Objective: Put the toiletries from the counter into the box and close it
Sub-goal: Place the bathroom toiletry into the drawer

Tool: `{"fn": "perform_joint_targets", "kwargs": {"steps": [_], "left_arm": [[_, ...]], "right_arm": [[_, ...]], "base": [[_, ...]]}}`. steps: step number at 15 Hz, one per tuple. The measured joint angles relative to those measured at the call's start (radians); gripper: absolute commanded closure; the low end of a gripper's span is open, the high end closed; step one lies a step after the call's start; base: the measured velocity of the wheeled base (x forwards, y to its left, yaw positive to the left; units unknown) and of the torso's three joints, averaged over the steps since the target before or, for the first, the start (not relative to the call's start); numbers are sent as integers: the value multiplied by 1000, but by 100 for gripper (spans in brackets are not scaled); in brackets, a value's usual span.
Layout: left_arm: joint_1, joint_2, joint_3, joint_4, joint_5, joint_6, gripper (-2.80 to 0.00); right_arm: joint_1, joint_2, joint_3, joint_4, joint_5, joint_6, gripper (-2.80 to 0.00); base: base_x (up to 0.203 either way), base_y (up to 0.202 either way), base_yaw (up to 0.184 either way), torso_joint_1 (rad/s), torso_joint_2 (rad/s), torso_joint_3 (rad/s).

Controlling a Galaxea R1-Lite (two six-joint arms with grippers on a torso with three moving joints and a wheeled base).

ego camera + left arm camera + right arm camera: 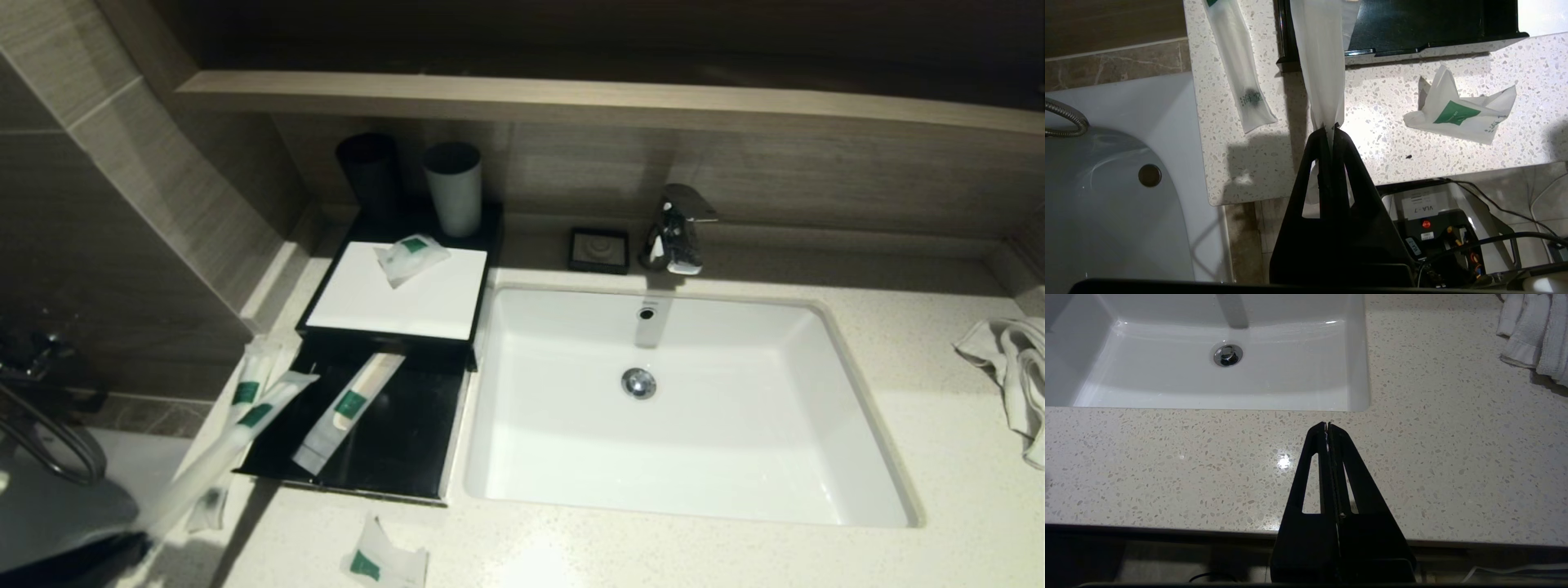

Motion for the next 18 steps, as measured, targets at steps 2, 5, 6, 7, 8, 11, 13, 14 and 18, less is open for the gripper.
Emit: {"fn": "perform_joint_targets", "kwargs": {"steps": [2, 5, 6, 7, 8, 11, 13, 14, 18], "left_arm": [[0, 11, 5, -7, -2, -13, 0], [0, 62, 7, -46, -10, -45, 0], [0, 85, 8, -64, -13, -52, 0], [0, 113, 9, -88, -15, -63, 0], [0, 144, 9, -112, -16, -75, 0], [0, 239, 9, -204, -17, -91, 0], [0, 293, 9, -266, -17, -92, 0], [0, 318, 9, -290, -17, -92, 0], [0, 409, -2, -354, -16, -89, 0]], "right_arm": [[0, 0, 0, 0, 0, 0, 0], [0, 0, 0, 0, 0, 0, 0], [0, 0, 0, 0, 0, 0, 0], [0, 0, 0, 0, 0, 0, 0], [0, 0, 0, 0, 0, 0, 0], [0, 0, 0, 0, 0, 0, 0], [0, 0, 0, 0, 0, 0, 0], [0, 0, 0, 0, 0, 0, 0], [0, 0, 0, 0, 0, 0, 0]], "base": [[0, 0, 0, 0, 0, 0], [0, 0, 0, 0, 0, 0], [0, 0, 0, 0, 0, 0], [0, 0, 0, 0, 0, 0], [0, 0, 0, 0, 0, 0], [0, 0, 0, 0, 0, 0], [0, 0, 0, 0, 0, 0], [0, 0, 0, 0, 0, 0], [0, 0, 0, 0, 0, 0]]}}
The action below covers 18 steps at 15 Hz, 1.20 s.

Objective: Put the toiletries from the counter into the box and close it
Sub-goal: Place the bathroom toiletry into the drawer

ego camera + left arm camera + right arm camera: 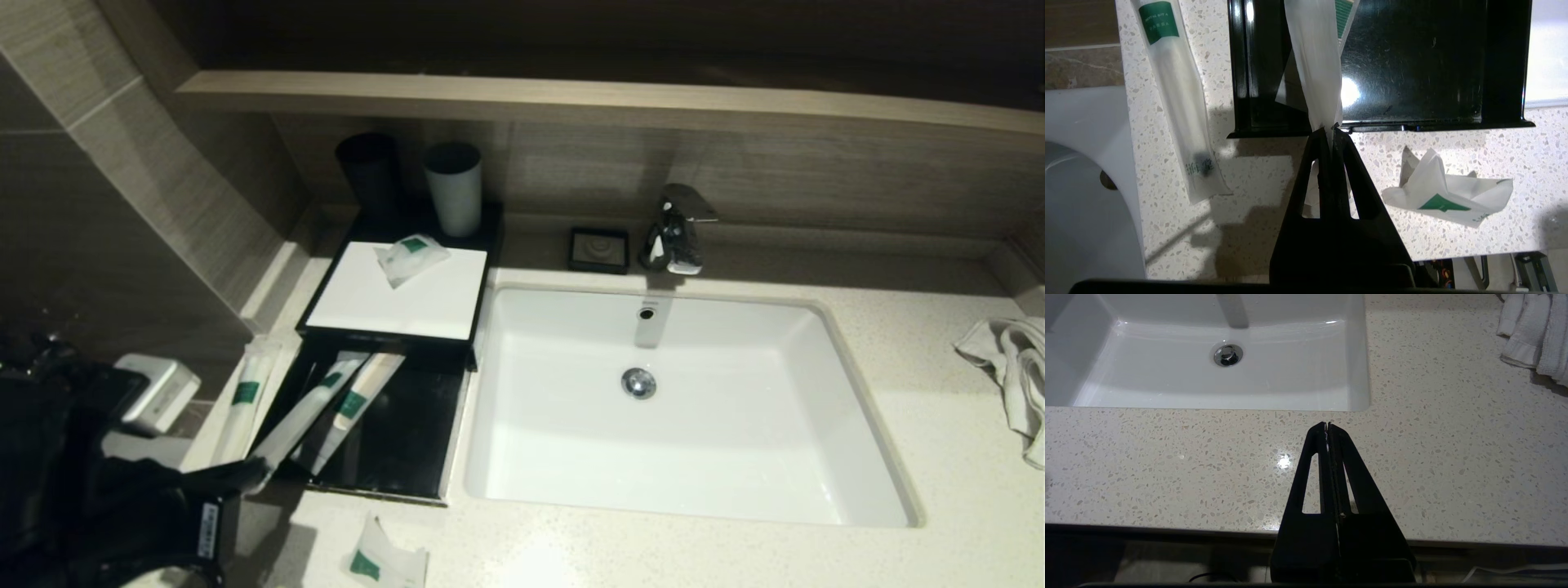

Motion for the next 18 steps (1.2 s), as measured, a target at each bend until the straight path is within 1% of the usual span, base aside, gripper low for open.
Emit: {"fn": "perform_joint_targets", "kwargs": {"steps": [4, 10, 16, 18], "left_arm": [[0, 82, -3, -94, 2, -1, 0], [2, 160, -9, -138, 3, 4, 0], [53, 239, -45, -144, 3, 33, 0], [58, 257, -51, -143, 3, 41, 0]], "right_arm": [[0, 0, 0, 0, 0, 0, 0], [0, 0, 0, 0, -1, 0, 0], [0, 0, 0, 0, -1, 0, 0], [0, 0, 0, 0, 0, 0, 0]], "base": [[0, 0, 0, 0, 0, 0], [0, 0, 0, 0, 0, 0], [0, 0, 0, 0, 0, 0], [0, 0, 0, 0, 0, 0]]}}
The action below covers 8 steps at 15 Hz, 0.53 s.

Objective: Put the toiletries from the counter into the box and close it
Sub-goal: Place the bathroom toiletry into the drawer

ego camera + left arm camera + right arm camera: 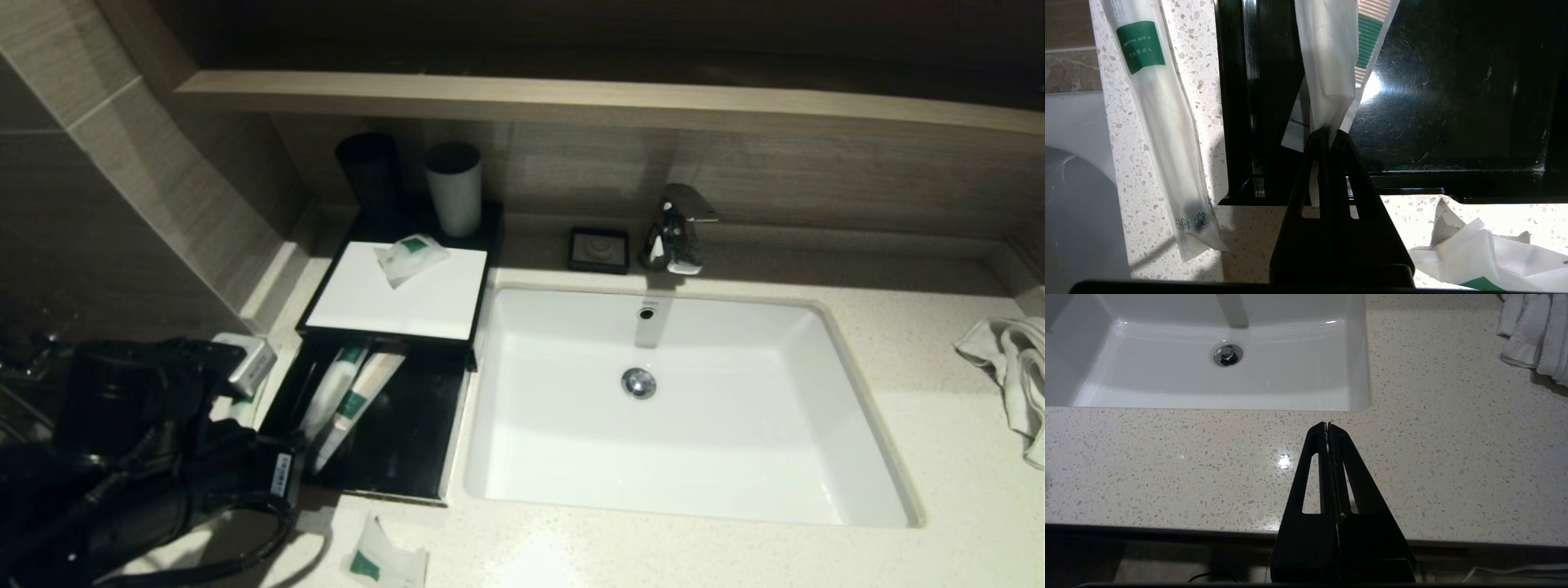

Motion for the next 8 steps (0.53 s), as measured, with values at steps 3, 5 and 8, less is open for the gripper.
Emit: {"fn": "perform_joint_targets", "kwargs": {"steps": [3, 5, 8], "left_arm": [[1, 16, -1, -4, -1, 0, 0], [1, 26, -3, -32, 0, 3, 0], [1, 47, -3, -68, 0, 4, -280]], "right_arm": [[0, 0, 0, 0, 0, 0, 0], [0, 0, 0, 0, 0, -1, 0], [0, 0, 0, 0, 0, 0, 0]], "base": [[0, 0, 0, 0, 0, 0], [0, 0, 0, 0, 0, 0], [0, 0, 0, 0, 0, 0]]}}
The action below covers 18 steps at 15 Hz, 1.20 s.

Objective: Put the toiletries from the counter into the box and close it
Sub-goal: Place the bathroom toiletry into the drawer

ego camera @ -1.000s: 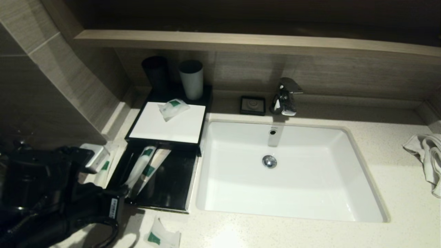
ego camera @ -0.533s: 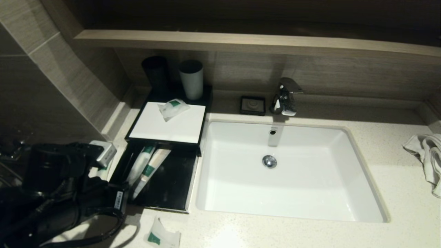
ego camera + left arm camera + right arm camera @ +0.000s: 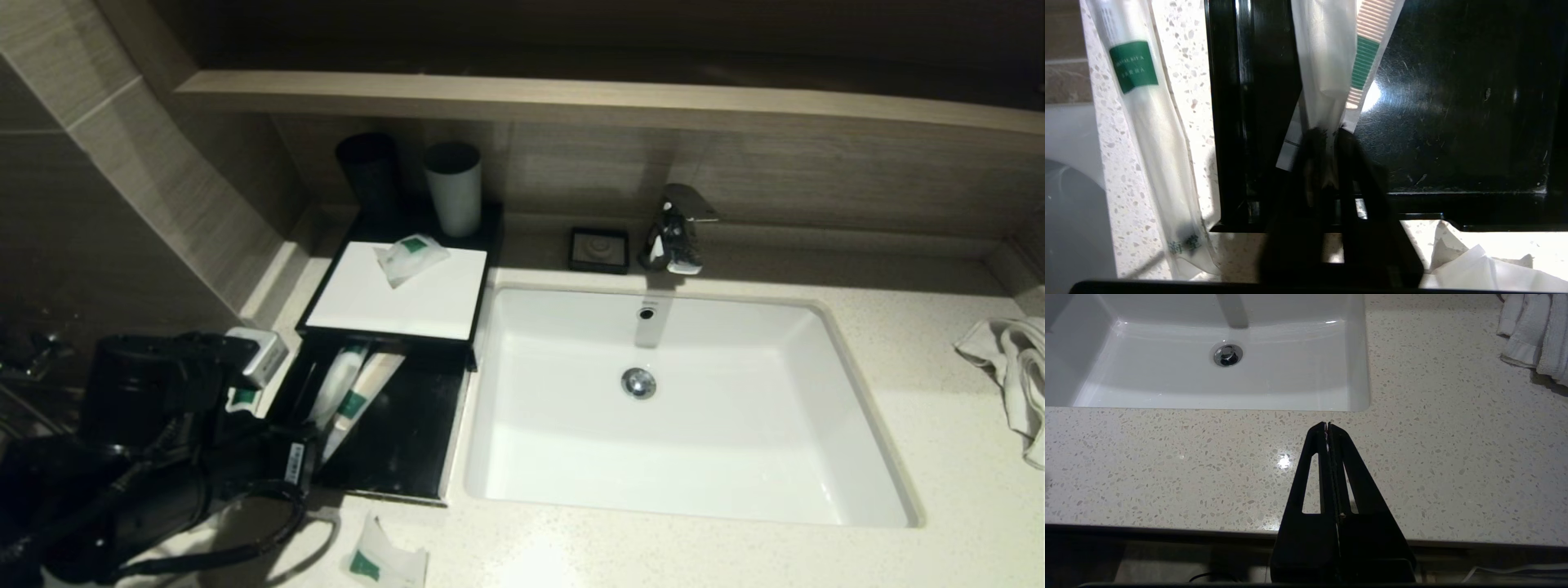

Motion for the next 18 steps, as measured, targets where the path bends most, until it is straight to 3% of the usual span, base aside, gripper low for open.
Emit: {"fn": "perform_joint_targets", "kwargs": {"steps": [7, 13, 14, 18], "left_arm": [[0, -12, 4, 0, 1, 24, -280], [0, -136, -28, 7, 4, 17, -280], [0, -161, -32, 7, 4, 18, 0], [-10, -236, -34, 25, -1, 18, 0]], "right_arm": [[0, 0, 0, 0, 0, 0, 0], [0, 0, 0, 0, -1, 0, 0], [0, 0, 0, 0, 0, 0, 0], [0, 0, 0, 0, 0, 0, 0]], "base": [[0, 0, 0, 0, 0, 0], [0, 0, 0, 0, 0, 0], [0, 0, 0, 0, 0, 0], [0, 0, 0, 0, 0, 0]]}}
